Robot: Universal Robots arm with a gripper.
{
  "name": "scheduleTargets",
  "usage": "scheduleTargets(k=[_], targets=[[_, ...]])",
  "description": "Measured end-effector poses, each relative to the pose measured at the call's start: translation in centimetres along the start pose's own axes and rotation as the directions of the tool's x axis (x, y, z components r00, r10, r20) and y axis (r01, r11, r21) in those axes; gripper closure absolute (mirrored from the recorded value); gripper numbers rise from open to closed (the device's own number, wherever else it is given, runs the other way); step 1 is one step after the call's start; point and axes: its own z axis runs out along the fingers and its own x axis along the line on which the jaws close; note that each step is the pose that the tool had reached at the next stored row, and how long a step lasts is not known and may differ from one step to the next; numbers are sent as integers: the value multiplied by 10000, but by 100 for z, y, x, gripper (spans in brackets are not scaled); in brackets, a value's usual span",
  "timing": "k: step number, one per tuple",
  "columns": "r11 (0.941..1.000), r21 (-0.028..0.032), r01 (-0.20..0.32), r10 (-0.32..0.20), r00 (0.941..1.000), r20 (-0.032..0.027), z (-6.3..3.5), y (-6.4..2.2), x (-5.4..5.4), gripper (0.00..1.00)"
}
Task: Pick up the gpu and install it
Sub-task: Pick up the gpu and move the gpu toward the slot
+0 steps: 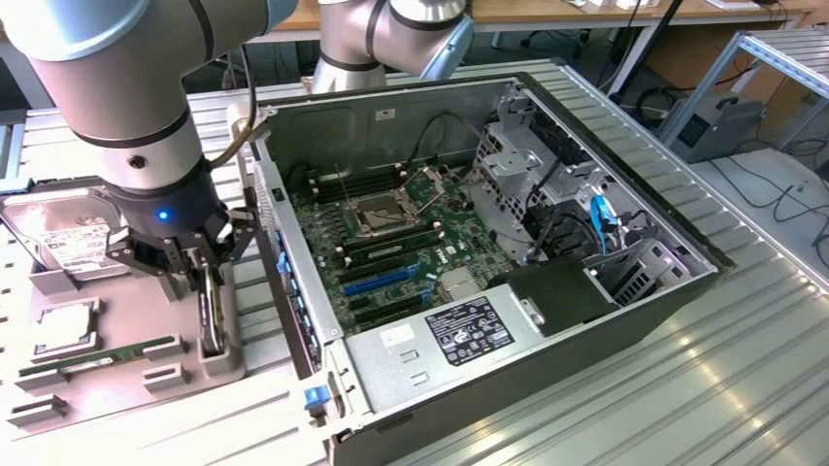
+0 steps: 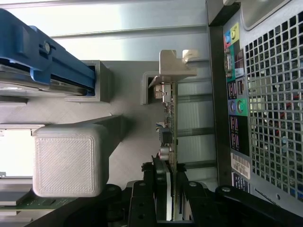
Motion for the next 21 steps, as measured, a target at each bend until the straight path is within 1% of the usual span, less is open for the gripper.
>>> scheduleTargets(k=[12, 21], targets=[[10000, 0, 0, 0, 10000, 0, -62, 1, -2, 71], [10000, 0, 0, 0, 10000, 0, -90, 2, -2, 71]])
